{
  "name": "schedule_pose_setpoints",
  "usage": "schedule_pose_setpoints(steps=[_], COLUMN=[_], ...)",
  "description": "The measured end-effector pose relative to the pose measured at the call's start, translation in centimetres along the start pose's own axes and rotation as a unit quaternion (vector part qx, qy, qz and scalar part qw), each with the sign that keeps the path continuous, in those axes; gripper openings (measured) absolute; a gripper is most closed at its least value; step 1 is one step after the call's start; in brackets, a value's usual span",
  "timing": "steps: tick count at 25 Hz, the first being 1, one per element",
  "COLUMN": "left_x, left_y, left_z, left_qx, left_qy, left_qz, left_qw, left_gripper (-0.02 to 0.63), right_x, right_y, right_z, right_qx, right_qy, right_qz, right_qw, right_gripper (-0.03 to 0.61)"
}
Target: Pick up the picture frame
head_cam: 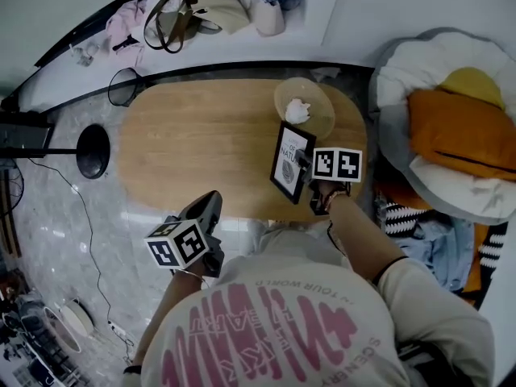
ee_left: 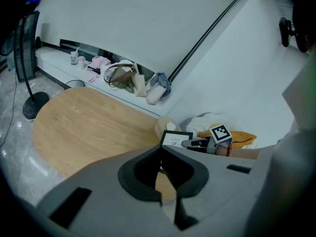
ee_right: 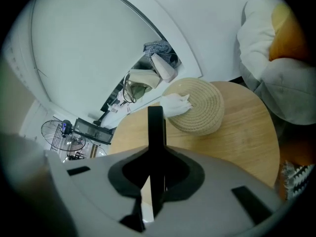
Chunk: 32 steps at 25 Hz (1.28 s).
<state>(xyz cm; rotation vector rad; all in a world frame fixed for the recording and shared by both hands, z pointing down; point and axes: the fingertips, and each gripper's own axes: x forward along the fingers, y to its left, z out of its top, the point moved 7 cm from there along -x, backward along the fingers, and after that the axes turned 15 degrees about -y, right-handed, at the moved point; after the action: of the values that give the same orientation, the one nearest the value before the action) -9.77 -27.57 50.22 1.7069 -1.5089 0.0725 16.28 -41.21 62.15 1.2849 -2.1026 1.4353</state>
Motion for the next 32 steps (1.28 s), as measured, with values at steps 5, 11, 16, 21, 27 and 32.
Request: schedule_pose_setpoints(steps=[5, 11, 16, 21, 27, 32], left_x=[0.2, 1.8, 2.4, 2.1, 0.2, -2.0], left_y=[-0.3, -2.0, -4.6, -7.5, -10.2, -11.7], left_z=[0.2, 2.2, 4.5, 7.0, 10.3, 12.5], left_qx=[-0.002, 0.011, 0.026, 0.052, 0.049, 0.04], left_qy=[-0.011, -0.042, -0.074, -0.099, -0.139, -0.164], left_qz=[-0.005, -0.036, -0.07, -0.111, -0.166, -0.207], left_qw=[0.9999, 0.9984, 0.9944, 0.9875, 0.975, 0.9636], left_gripper=[0.003, 0.003, 0.003, 0.003, 0.003, 0.003], right_x=[-1.4, -4.4, -8.1, -11.5, -15.5, -18.8], right_y=[1.5, 3.5, 5.2, 6.9, 10.6, 14.6], right_z=[1.9, 4.9, 7.1, 9.2, 10.7, 10.9], right_qx=[-0.008, -0.038, -0.058, -0.066, -0.086, -0.102], right_qy=[-0.029, -0.081, -0.134, -0.178, -0.217, -0.263], right_qz=[0.021, 0.037, 0.042, 0.044, 0.06, 0.079], right_qw=[0.999, 0.995, 0.988, 0.981, 0.97, 0.956], right_gripper=[0.046, 0.046, 0.046, 0.046, 0.046, 0.046])
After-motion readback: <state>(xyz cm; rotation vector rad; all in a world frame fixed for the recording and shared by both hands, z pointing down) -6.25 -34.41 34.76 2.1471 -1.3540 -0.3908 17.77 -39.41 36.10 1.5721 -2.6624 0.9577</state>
